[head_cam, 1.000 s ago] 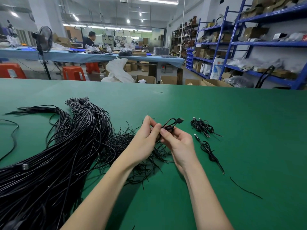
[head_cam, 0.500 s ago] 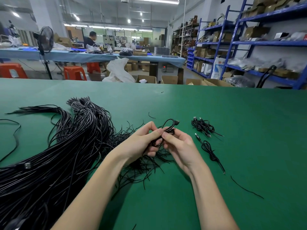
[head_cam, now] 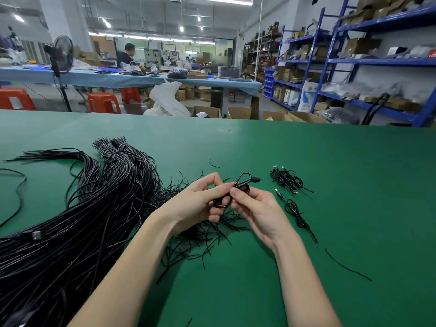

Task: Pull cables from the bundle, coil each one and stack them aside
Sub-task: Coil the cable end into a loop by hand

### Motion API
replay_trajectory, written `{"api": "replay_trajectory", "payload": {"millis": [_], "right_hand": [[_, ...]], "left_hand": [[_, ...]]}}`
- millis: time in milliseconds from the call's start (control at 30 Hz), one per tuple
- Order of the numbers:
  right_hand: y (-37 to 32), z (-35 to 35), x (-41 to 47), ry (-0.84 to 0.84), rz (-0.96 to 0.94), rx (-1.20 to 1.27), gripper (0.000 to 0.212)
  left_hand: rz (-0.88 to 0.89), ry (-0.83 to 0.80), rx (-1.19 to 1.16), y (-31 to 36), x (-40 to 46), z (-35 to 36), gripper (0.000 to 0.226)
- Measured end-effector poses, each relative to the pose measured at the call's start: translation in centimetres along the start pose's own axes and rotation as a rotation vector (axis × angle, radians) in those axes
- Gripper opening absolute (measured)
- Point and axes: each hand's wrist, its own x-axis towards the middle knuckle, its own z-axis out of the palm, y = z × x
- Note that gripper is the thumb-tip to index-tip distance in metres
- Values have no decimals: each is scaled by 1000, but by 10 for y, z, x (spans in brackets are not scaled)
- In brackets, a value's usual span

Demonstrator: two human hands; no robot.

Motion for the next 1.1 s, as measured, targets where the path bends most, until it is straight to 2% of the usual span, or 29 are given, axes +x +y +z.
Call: {"api": "replay_trajectory", "payload": {"millis": [133, 267, 567, 800, 967, 1100], "right_hand": [[-5, -7, -2, 9, 41, -55, 12], [-8, -15, -4, -9, 112, -115, 15], [-7, -18, -5, 34, 161, -136, 13], [-9, -17, -4, 88, 145, -291, 14], [-4, -10, 4, 231, 126, -142, 15], [-3, -7, 7, 255, 149, -51, 18]], "left_hand": [[-59, -7, 146, 7, -8, -10, 24], [-97, -16, 251, 10, -10, -20, 34], [-19, 178, 412, -2, 0, -13, 15], [16, 273, 692, -4, 4, -8, 11], [52, 365, 503, -4, 6, -4, 7], [83, 428, 450, -4, 5, 1, 4]]}}
